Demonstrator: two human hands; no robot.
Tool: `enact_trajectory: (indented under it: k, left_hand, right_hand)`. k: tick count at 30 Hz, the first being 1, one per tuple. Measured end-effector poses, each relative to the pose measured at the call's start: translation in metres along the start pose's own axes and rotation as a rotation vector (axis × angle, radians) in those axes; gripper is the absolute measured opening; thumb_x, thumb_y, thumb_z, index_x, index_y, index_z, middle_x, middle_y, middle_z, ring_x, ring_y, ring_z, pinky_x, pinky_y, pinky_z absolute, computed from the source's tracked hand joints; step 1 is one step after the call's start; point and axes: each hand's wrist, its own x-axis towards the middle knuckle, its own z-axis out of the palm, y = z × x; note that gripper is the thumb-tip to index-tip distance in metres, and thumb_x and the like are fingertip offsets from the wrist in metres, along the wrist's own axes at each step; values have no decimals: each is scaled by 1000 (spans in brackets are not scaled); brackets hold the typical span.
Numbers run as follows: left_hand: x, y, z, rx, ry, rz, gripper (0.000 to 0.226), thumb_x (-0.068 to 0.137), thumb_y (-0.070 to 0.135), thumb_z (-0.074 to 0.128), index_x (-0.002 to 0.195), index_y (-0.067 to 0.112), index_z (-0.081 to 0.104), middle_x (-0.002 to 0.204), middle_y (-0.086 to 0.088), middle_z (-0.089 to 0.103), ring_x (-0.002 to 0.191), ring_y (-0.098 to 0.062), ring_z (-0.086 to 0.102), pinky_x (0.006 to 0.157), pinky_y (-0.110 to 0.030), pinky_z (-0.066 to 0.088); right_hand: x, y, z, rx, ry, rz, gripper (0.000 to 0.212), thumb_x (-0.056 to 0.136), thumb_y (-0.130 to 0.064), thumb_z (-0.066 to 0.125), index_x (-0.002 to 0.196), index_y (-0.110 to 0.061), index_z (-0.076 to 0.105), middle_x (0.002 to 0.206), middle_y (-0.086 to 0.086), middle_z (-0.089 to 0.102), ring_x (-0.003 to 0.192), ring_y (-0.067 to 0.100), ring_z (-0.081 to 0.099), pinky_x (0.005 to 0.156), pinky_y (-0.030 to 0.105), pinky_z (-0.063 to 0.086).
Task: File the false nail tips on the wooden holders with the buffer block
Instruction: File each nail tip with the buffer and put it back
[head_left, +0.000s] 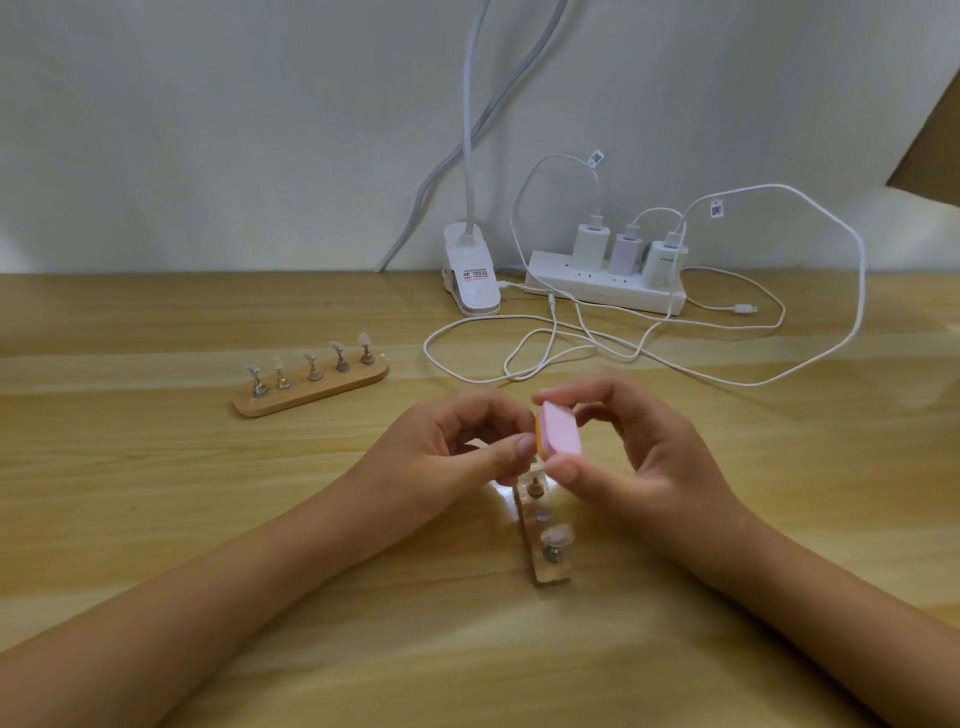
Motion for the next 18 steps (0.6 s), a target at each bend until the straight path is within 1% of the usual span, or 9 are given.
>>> enact_trajectory:
  k: [3, 4, 7, 8, 11, 13, 15, 16, 18]
  left_hand:
    - [0, 0, -1, 22, 20, 11, 7, 82, 32, 67, 87, 30, 71, 79, 9, 67, 71, -3, 60, 67, -16, 48]
    - [0, 0, -1, 23, 25, 14, 6, 82, 31, 68, 87, 29, 71, 79, 9, 67, 72, -3, 61, 68, -16, 49]
    - [0, -1, 0, 54, 43, 29, 5, 83, 24, 72, 87, 25, 70, 83, 7, 68, 78, -6, 63, 71, -17, 50]
    - [-1, -1, 0, 68, 57, 33, 5, 83, 23, 72, 87, 25, 70, 84, 7, 68, 80, -6, 63, 71, -17, 50]
    - [-2, 0, 0, 106, 90, 49, 5, 83, 28, 69, 86, 25, 71, 86, 6, 69, 80, -5, 64, 71, -18, 52]
    - [-3, 0, 1, 153, 89, 55, 7, 84, 28, 68, 89, 23, 70, 86, 6, 69, 80, -5, 64, 72, -20, 53]
    - [-2, 0, 3, 206, 78, 62, 5, 87, 25, 66, 91, 22, 67, 85, 10, 67, 79, -2, 63, 71, -19, 52]
    - [-2, 0, 3, 233, 77, 64, 3, 88, 24, 64, 90, 24, 65, 84, 13, 66, 77, 0, 62, 70, -18, 51]
    - [-1, -1, 3, 278, 86, 71, 5, 88, 23, 60, 88, 27, 63, 81, 17, 63, 73, 2, 59, 68, -16, 49]
  right_hand:
    - [2, -1, -1, 8, 49, 64, 39, 73, -44, 72, 107, -25, 64, 110, -3, 69, 107, 16, 62, 94, 38, 49]
    - [1, -3, -1, -21, 54, 36, 40, 74, -44, 72, 108, -25, 64, 111, -3, 68, 108, 16, 62, 94, 36, 49]
    - [-1, -3, -1, -181, 25, -129, 41, 76, -41, 73, 113, -27, 60, 113, -10, 64, 109, 14, 59, 93, 25, 46]
    - [-1, -2, -2, -194, 24, -131, 41, 76, -41, 73, 113, -28, 60, 113, -11, 64, 108, 13, 58, 93, 24, 45]
    - [2, 0, -6, -155, 61, -41, 40, 76, -44, 70, 111, -26, 63, 111, -10, 65, 109, 12, 59, 93, 27, 46]
    - [1, -1, -5, -229, 43, -125, 43, 77, -42, 72, 113, -23, 63, 113, -10, 64, 110, 10, 58, 95, 25, 44]
    - [0, -1, -4, -313, 20, -218, 44, 77, -41, 74, 114, -20, 63, 115, -10, 62, 111, 9, 57, 98, 23, 41]
    - [0, 0, -4, -316, 31, -210, 44, 77, -41, 73, 114, -19, 63, 115, -10, 62, 110, 9, 57, 99, 24, 41]
    - [2, 0, -7, -287, 66, -153, 43, 77, -42, 72, 113, -19, 64, 113, -11, 63, 109, 6, 57, 98, 29, 43]
